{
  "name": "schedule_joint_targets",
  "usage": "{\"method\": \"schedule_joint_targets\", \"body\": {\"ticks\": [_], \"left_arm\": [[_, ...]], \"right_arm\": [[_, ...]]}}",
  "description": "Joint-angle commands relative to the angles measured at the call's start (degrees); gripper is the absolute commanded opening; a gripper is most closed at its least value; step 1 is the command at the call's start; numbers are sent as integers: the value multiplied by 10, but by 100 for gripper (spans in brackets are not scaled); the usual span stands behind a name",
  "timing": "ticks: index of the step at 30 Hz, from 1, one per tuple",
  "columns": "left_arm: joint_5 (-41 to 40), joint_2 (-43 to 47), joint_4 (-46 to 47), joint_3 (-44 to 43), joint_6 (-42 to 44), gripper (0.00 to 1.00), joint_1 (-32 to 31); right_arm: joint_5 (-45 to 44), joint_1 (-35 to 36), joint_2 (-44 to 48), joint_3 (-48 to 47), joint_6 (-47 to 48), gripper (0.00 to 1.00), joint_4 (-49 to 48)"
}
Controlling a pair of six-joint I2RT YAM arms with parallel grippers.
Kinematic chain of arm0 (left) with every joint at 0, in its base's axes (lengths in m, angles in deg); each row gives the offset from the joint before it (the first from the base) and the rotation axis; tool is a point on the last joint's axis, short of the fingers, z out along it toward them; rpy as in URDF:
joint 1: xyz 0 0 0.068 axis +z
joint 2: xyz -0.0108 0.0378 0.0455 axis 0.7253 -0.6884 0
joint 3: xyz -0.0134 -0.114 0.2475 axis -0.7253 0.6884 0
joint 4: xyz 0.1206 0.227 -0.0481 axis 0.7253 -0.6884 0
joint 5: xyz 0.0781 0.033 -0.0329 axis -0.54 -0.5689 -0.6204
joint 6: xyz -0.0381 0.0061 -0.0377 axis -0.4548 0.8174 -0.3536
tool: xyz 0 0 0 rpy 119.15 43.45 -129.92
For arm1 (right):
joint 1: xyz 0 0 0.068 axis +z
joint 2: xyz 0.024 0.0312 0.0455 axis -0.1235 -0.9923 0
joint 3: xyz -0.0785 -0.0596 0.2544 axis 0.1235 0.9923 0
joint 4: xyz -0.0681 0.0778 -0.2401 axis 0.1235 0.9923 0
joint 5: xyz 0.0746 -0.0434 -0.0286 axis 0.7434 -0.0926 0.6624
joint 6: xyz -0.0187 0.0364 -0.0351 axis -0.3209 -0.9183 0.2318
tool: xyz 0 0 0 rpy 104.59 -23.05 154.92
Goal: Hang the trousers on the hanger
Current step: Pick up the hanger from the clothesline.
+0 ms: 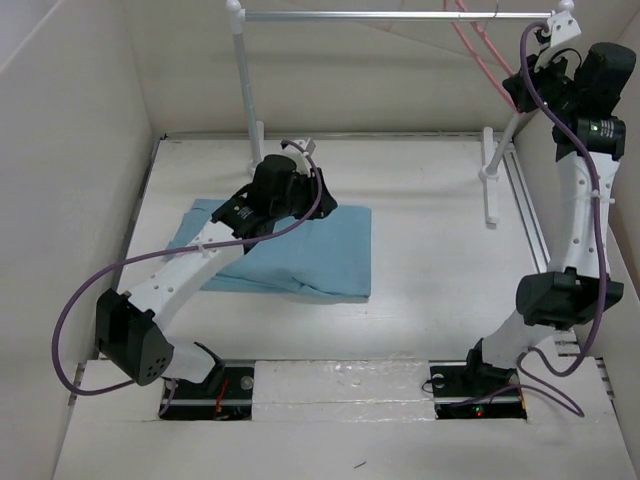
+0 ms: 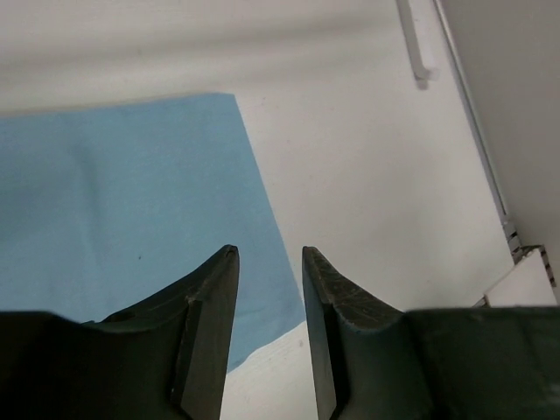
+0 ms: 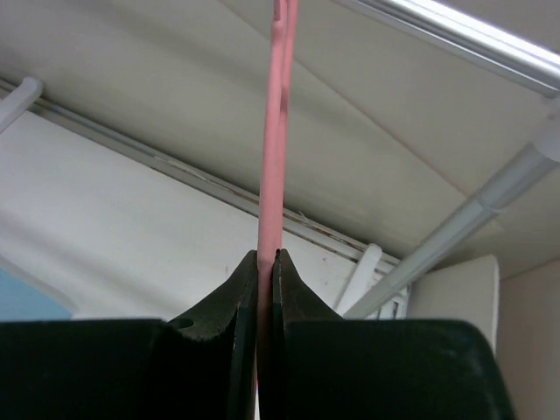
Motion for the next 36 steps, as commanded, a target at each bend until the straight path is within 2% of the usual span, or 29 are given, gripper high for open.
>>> {"method": "schedule_joint_targets", "body": {"ticks": [1, 3, 8, 10, 12, 18, 23, 29, 31, 36], "left_arm": [[16, 18, 3, -64, -6, 33, 1], [23, 9, -14, -98, -6, 34, 1], [52, 0, -10, -141, -26, 46, 1], [58, -11, -8, -170, -37, 48, -5], [66, -33, -11, -206, -39, 49, -12], [106, -78, 2, -265, -69, 50, -12], [127, -100, 31, -283, -111, 50, -22], [110, -144, 49, -320, -143, 52, -84], [98, -151, 73, -305, -162, 52, -90], [78, -179, 146, -255, -206, 52, -97]], "right_arm": [[-78, 1, 52, 24, -18, 0, -82], [-88, 6, 77, 55, -30, 0, -104], [-134, 20, 112, 109, -22, 0, -96], [-141, 27, 147, 176, -21, 0, -126], [-136, 27, 161, 208, -27, 0, -169], [-163, 53, 154, 201, -24, 0, -126], [-195, 84, 226, 308, -32, 0, -139], [-272, 175, 314, 435, -44, 0, -133], [-281, 213, 346, 491, -55, 0, -136], [-331, 299, 377, 555, -80, 0, -122]]}}
